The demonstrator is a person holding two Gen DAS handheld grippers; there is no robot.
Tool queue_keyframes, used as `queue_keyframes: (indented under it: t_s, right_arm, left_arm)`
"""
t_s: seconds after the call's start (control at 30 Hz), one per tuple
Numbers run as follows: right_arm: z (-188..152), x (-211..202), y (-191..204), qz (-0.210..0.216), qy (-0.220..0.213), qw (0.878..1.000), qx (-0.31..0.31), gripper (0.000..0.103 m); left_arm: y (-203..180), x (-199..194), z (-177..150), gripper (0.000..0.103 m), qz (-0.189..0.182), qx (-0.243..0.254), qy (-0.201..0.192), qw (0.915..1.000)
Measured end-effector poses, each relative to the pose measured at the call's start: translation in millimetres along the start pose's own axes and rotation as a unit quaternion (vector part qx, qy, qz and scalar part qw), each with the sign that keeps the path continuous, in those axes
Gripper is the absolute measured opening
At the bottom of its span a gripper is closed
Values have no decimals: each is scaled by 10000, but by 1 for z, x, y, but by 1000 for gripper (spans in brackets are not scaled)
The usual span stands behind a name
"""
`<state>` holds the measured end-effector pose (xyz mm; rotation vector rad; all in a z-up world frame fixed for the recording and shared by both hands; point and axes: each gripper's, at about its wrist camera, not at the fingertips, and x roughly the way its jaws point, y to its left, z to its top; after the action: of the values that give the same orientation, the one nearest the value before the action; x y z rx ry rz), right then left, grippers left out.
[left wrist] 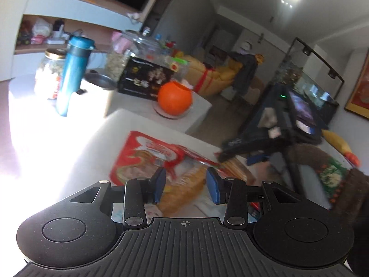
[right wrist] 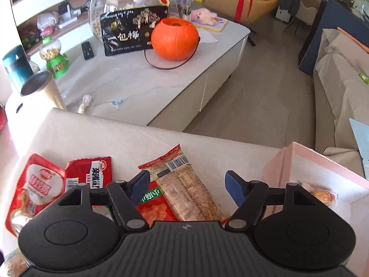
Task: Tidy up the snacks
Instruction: 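Place the bread loaf in the pink box with the right gripper while the left drops its packet, then grasp the wafer snack bar with the right gripper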
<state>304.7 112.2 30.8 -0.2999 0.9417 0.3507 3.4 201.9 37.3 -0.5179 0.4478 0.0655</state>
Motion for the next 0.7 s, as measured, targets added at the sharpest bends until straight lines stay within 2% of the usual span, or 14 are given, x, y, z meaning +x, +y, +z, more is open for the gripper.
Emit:
queue_keyframes:
  t_s: [0.07, 0.1, 0.17, 0.2, 0.23, 0.27, 0.37, 0.53, 0.6, 0.7]
  right_arm:
    - [-2, 13, 11, -71, 136, 9998, -99, 61]
    - [-4, 14, 14, -69, 75, 9999, -109, 61]
    - [-6, 10, 14, 61, 84, 9998, -167, 51]
    - [-8, 7, 13, 132, 145, 9997, -123, 48]
    - [-9, 5, 9, 257, 246, 9994, -32, 39]
    - [-12, 1, 7, 423, 342, 9985, 50, 38]
    - [-30, -14, 10, 757, 532, 9957, 70, 38]
    - [-63, -47, 19, 907, 432, 9947, -213, 40]
    - [-76, -60, 17, 892, 401, 9948, -291, 45]
    - [-95, -83, 14, 1064, 272, 9926, -524, 59]
  left_arm:
    - [-7, 11, -7, 41, -249, 80, 363, 9990]
    - [-10, 18, -10, 41, -245, 125, 546, 9981]
    - [-12, 28, -17, 38, -141, 211, 852, 9960]
    - [-13, 33, -20, 38, -106, 254, 986, 9947]
    - [-13, 35, -22, 38, -91, 278, 1081, 9937]
    - [-12, 39, -24, 38, -90, 283, 1165, 9927]
    - [-12, 41, -28, 38, -85, 328, 1218, 9920]
    - [-11, 39, -29, 37, 101, 458, 1118, 9926]
    - [-12, 40, -29, 37, 152, 534, 1076, 9926]
    - [-14, 40, -27, 37, 241, 603, 1035, 9925]
